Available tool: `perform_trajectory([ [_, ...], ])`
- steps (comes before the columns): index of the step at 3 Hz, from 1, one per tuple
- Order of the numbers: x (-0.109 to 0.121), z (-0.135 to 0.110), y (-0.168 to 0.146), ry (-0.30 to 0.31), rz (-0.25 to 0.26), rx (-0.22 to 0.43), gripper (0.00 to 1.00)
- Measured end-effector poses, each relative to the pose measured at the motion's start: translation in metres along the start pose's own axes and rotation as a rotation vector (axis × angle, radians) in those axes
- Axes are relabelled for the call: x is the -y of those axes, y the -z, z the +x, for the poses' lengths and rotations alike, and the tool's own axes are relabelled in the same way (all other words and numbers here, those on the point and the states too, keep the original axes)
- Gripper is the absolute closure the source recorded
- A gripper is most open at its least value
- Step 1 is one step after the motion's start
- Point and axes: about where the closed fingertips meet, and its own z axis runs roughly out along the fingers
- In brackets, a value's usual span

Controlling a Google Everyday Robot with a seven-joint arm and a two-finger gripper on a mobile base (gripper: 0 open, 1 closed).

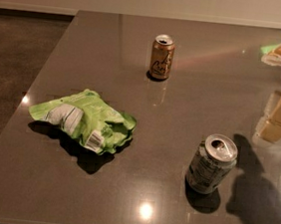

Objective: Move 7up can near orange can

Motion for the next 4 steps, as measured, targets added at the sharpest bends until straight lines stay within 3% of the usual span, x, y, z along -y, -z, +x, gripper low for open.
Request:
perform_trajectory([
  [1,0.0,0.0,0.0,0.0,0.0,0.0,0.0],
  [2,-0.009,0.005,0.001,-0.001,-0.046,0.023,0.0],
  [4,-0.067,0.001,-0.004,0.056,-0.161,0.162,0.0],
])
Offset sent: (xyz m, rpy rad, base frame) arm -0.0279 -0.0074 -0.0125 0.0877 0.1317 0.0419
